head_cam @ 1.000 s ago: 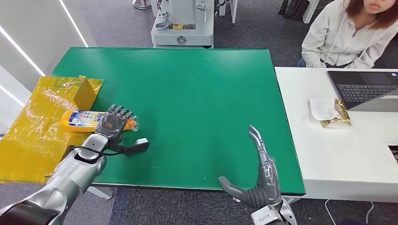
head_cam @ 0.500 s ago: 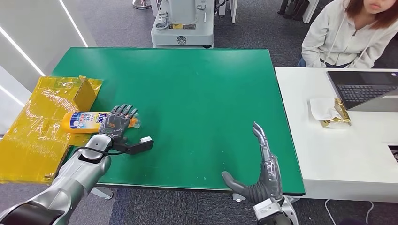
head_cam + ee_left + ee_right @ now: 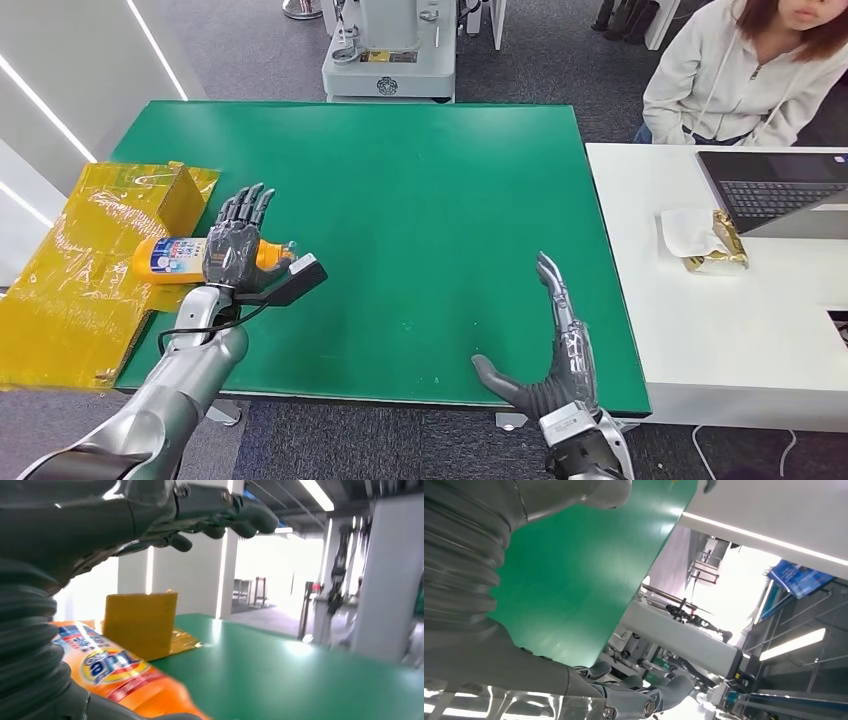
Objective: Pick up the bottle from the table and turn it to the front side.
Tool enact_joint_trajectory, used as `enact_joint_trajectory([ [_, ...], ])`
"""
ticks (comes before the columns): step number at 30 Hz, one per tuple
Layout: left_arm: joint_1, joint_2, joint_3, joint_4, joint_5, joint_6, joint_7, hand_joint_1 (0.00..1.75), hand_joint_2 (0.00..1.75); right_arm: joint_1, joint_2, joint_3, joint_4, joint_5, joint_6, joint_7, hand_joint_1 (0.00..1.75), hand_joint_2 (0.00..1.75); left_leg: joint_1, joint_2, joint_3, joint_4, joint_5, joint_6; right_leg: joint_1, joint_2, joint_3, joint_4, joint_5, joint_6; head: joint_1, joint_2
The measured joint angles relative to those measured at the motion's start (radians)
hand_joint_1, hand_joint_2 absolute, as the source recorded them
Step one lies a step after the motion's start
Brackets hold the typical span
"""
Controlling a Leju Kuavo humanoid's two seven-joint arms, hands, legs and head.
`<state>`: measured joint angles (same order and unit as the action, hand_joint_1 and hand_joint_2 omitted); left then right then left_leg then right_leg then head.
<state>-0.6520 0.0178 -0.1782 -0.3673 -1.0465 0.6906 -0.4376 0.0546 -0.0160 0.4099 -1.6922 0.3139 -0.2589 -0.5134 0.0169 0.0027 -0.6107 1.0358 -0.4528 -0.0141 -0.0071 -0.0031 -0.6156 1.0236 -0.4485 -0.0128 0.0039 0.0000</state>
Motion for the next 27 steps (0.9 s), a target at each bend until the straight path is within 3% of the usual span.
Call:
enact_joint_trajectory([
  [3, 0.038, -0.051, 0.105, -0.093, 0.106, 0.003, -0.145, 0.00, 1.75, 0.000, 0.007, -0.007, 0.003, 0.000, -0.001, 0.001, 0.00, 1.75, 0.000, 0.001, 0.000, 0.000, 0.000, 0.000, 0.000, 0.001, 0.000, 0.000, 0.000, 0.000, 0.000, 0.000],
  [5, 0.071, -0.087, 0.167, -0.179, 0.307, 0.000, -0.228, 0.00, 1.75, 0.001, 0.010, -0.012, 0.005, -0.003, -0.004, -0.001, 0.00, 1.75, 0.000, 0.001, 0.000, 0.000, -0.001, 0.000, 0.000, 0.001, 0.000, 0.000, 0.000, 0.000, 0.000, 0.000],
  [9, 0.143, -0.122, 0.167, -0.339, 0.761, -0.059, -0.255, 0.00, 1.75, 0.015, 0.011, -0.020, 0.006, -0.019, -0.016, -0.016, 0.00, 1.75, 0.000, 0.000, 0.000, 0.000, -0.001, 0.000, 0.000, 0.000, 0.000, -0.001, -0.001, 0.000, 0.000, 0.000],
  [16, 0.214, -0.143, 0.107, -0.506, 0.846, -0.111, -0.265, 0.00, 1.75, 0.033, 0.011, -0.026, 0.006, -0.032, -0.025, -0.032, 0.00, 1.75, 0.000, 0.000, 0.000, 0.000, -0.001, 0.001, 0.000, 0.000, 0.000, -0.001, -0.001, 0.001, 0.000, 0.000],
  [19, 0.275, -0.153, 0.041, -0.607, 0.896, -0.177, -0.265, 0.00, 1.75, 0.061, 0.011, -0.028, 0.003, -0.083, -0.051, -0.059, 0.00, 1.75, 0.000, -0.001, 0.000, 0.000, -0.002, 0.001, 0.000, -0.002, 0.000, -0.001, -0.001, 0.001, 0.000, 0.000],
  [24, 0.407, -0.176, -0.171, -0.768, 0.958, -0.255, -0.265, 0.00, 1.75, 0.121, 0.010, -0.025, -0.020, -0.152, -0.114, -0.080, 0.00, 1.75, -0.002, -0.001, -0.001, 0.000, -0.005, 0.002, -0.001, -0.002, 0.000, -0.002, -0.002, 0.003, 0.000, 0.000],
  [27, 0.457, -0.184, -0.257, -0.814, 0.995, -0.285, -0.265, 0.00, 1.75, 0.146, 0.012, -0.017, -0.034, -0.164, -0.154, -0.072, 0.00, 1.75, -0.002, -0.001, -0.001, 0.000, -0.006, 0.003, -0.002, -0.001, 0.000, -0.002, -0.003, 0.004, 0.000, 0.000],
])
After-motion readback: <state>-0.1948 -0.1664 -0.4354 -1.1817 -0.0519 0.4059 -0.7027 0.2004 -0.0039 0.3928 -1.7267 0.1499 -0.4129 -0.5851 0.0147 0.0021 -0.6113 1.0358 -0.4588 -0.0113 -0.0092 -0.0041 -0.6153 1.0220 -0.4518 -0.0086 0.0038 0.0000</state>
